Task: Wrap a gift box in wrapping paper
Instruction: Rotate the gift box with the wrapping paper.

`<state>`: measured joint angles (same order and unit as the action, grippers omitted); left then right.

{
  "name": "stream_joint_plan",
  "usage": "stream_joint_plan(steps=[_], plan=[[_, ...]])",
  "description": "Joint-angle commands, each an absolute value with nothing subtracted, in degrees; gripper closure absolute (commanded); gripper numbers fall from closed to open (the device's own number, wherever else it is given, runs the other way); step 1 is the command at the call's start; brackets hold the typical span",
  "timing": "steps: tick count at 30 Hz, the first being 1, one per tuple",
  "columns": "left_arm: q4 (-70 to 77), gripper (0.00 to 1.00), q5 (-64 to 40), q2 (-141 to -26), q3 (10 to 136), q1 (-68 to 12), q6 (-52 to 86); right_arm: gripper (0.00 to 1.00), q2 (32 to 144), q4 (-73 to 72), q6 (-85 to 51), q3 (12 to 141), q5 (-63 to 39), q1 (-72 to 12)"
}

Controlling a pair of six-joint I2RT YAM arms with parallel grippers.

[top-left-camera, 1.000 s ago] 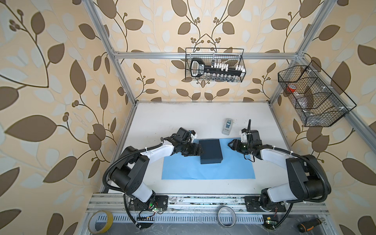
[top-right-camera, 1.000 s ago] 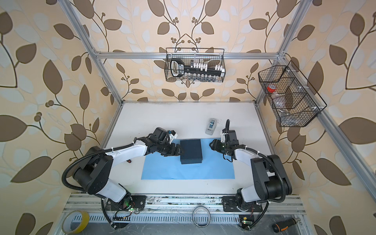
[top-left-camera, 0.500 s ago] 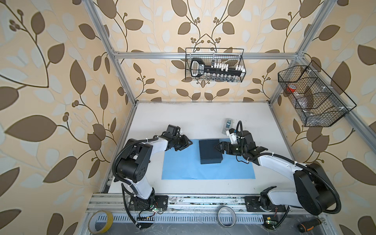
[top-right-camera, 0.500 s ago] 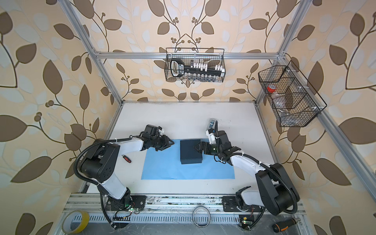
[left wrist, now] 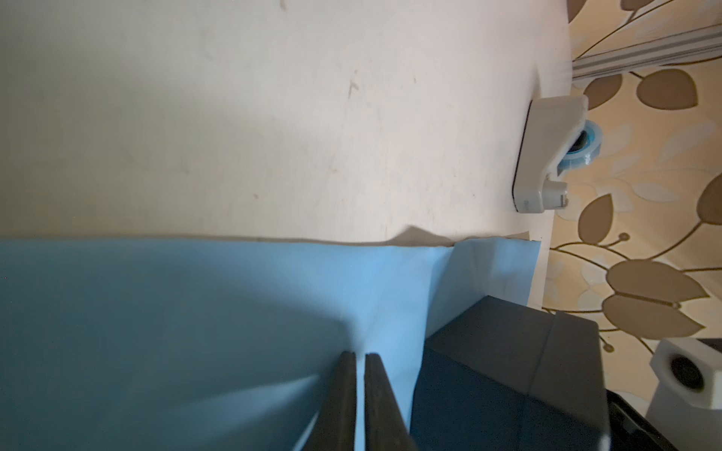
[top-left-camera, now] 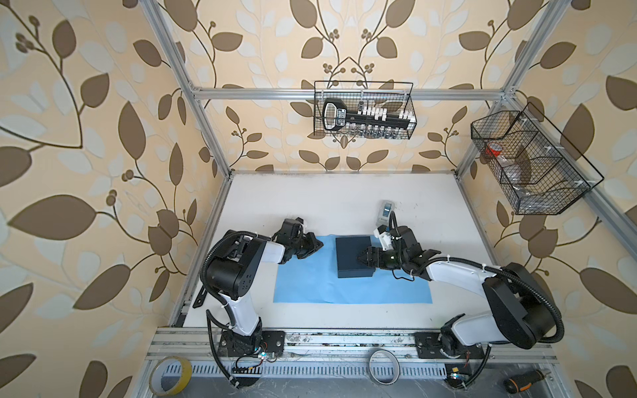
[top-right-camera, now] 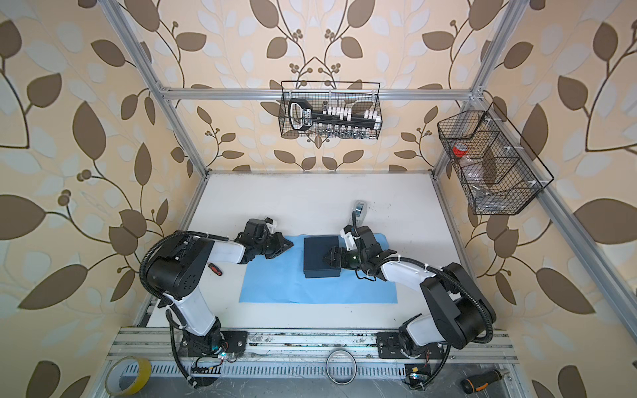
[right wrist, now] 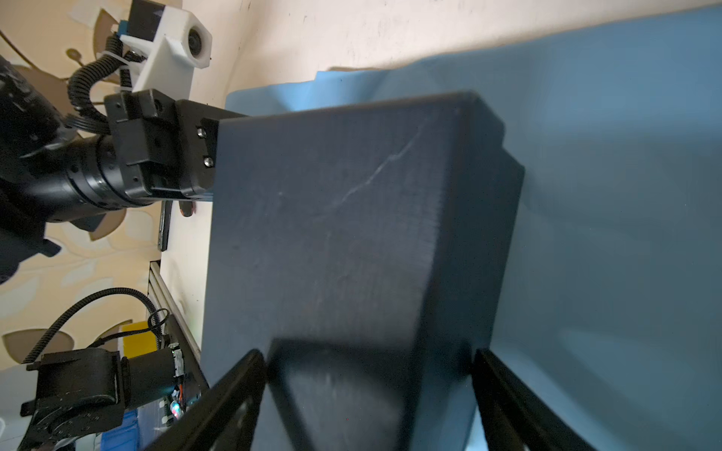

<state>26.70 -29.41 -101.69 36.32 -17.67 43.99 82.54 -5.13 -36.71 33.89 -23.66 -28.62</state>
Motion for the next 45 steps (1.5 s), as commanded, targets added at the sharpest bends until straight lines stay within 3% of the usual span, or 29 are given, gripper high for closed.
stream_joint_plan(steps=[1,13,21,24,28,33,39,45], plan=[[24.0,0.91,-24.9,-105.8,31.5,-19.0,46.1,0.20,81.5,-6.8,-40.0,31.7,-23.0,-29.7],[23.2,0.92,-21.5,-103.7,30.0,-19.8,46.0,0.23,76.7,-8.5,-45.7,29.2,-21.9,-33.3],[20.8,0.90,-20.5,-102.1,30.9,-19.8,44.8,0.18,75.5,-9.1,-44.1,29.6,-28.8,-34.3],[18.3,0.80,-20.1,-99.9,32.1,-19.8,44.3,0.14,72.8,-4.4,-40.8,28.9,-28.9,-31.3],[12.8,0.57,-19.6,-94.4,35.4,-19.8,43.3,0.14,69.2,-1.8,-39.4,24.9,-28.9,-22.3],[2.8,0.38,-16.4,-83.8,40.4,-22.2,38.5,0.23,69.5,0.8,-37.9,23.5,-22.4,-16.8],[-8.9,0.23,-0.8,-76.2,49.6,-35.8,26.1,0.40,73.7,-1.4,-37.3,22.5,-17.0,-14.9],[-17.8,0.17,2.9,-87.5,64.2,-46.1,14.7,0.49,76.4,-3.8,-36.9,21.6,-16.0,-13.8]])
